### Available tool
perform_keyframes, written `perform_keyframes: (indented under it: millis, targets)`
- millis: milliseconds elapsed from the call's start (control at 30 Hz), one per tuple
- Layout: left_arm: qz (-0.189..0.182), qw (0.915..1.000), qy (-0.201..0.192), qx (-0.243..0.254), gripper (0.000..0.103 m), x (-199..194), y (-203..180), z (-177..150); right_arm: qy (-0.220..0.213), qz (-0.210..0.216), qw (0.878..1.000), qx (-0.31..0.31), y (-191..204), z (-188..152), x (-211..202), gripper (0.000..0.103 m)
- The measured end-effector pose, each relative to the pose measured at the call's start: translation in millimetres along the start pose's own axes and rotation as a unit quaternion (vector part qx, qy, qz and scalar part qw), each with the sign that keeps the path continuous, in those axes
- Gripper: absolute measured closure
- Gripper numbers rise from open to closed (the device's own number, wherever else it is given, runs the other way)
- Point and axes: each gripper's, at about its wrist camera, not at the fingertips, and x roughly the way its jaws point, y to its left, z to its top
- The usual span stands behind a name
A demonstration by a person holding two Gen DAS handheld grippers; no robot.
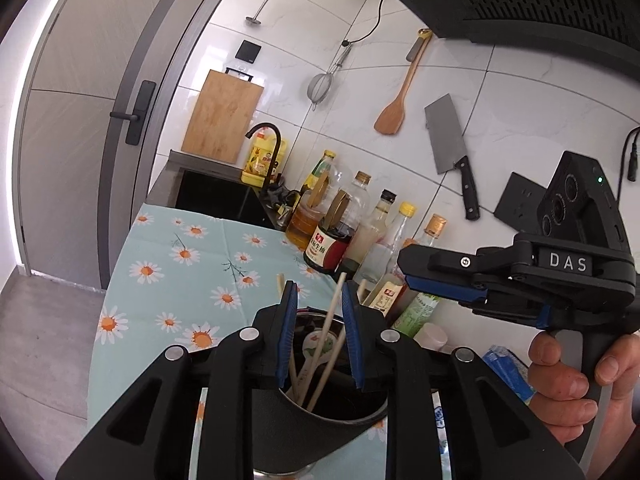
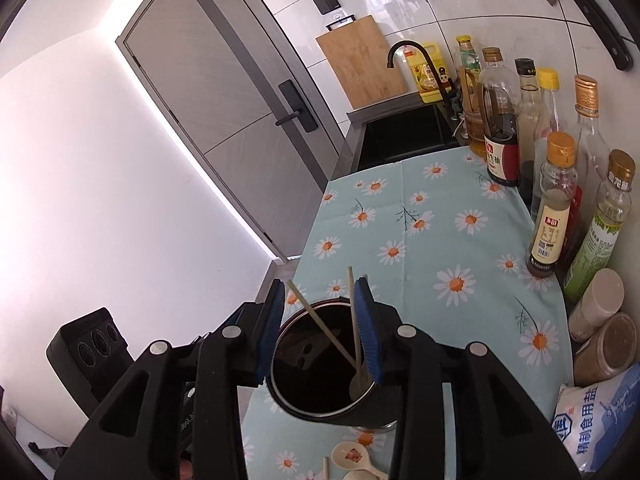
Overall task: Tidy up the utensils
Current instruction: 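Open both tools to drop the chopsticks into the holder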
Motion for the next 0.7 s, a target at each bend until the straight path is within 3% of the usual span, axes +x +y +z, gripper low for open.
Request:
perform_keyframes:
  millis: [133,200,233,467,700]
  targets:
    - [0.000,1.0000,-0.004,0.005,0.081,-17.0,-8.2,2.8,0.006,0.009,1.000,-0.002,5.2,-6.0,-14.1,0.066]
    - [-0.009,0.9999,-0.006,0.011,0.069,-27.5,-13.3,2.8,0.015,0.009,1.000,-0.005,7.3,-10.1,-20.5,0.066]
    - [-0.007,0.9999,-0.006,0.014,0.067,-31.1,-15.4,2.1,0.019,0.012,1.000,-0.005,7.7,-12.6,-24.1,0.066]
    - [-0.004,0.9998,0.005,0.019,0.067,-56.4,-28.1,-3.3,0.054,0.035,0.998,0.004,6.8,-31.3,-45.4,0.066]
    - [-0.001,0.9990,0.041,0.016,0.067,-73.7,-36.0,-18.4,0.110,0.030,0.993,0.001,2.8,-61.2,-53.5,0.061]
